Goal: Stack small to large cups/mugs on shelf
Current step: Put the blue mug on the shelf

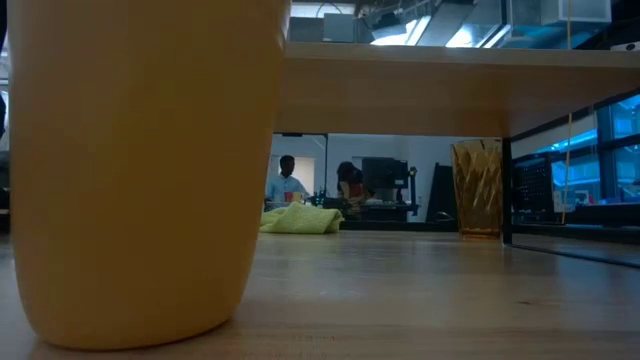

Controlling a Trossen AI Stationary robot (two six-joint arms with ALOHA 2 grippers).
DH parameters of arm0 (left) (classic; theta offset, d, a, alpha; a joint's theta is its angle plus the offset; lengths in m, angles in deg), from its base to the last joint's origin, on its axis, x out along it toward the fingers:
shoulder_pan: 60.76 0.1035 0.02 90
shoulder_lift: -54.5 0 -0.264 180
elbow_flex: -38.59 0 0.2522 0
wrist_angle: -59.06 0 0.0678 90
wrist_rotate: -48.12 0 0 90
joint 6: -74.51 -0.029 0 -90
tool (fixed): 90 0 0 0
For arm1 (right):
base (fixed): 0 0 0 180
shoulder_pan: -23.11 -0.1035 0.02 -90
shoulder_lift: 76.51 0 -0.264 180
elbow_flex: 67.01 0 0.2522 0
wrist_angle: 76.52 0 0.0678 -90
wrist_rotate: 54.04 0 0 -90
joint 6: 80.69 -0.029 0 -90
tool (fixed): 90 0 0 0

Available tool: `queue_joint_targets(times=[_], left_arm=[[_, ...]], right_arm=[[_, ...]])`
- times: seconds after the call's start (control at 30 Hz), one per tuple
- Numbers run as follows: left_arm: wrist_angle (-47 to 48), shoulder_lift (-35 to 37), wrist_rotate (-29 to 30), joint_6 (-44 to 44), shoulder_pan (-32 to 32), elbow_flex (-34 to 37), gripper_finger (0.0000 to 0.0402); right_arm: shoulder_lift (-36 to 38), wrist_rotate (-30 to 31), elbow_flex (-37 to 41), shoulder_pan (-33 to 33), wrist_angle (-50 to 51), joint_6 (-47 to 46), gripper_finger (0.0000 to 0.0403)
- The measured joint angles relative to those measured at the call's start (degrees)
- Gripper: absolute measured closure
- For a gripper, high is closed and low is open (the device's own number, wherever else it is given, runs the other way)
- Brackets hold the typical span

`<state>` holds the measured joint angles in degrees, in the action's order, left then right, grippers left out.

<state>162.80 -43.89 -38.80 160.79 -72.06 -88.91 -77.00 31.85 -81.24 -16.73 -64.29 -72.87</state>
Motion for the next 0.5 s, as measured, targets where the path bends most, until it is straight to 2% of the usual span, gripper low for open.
queue_joint_targets(times=[0.13, 0.27, 0.4, 0.5], left_arm=[[0.02, 0.02, 4.27, -2.29, -0.05, -3.65, 0.0332], [0.04, 0.02, 5.51, -4.05, -0.04, -6.05, 0.0334], [0.03, 0.02, 6.6, -5.97, -0.74, -8.82, 0.0334], [0.03, 0.02, 8.79, -7.1, -1.44, -11.21, 0.0332]], right_arm=[[0.0, 0.0, 0.0, 0.0, 0.0, 0.0, 0.0203], [-0.01, 0.06, 0.02, 0.0, -0.36, 3.19, 0.0203], [-0.01, -0.02, 0.04, 0.02, -11.01, 8.53, 0.0203], [0.0, -0.01, 0.04, 0.02, -19.15, 8.45, 0.0203]])
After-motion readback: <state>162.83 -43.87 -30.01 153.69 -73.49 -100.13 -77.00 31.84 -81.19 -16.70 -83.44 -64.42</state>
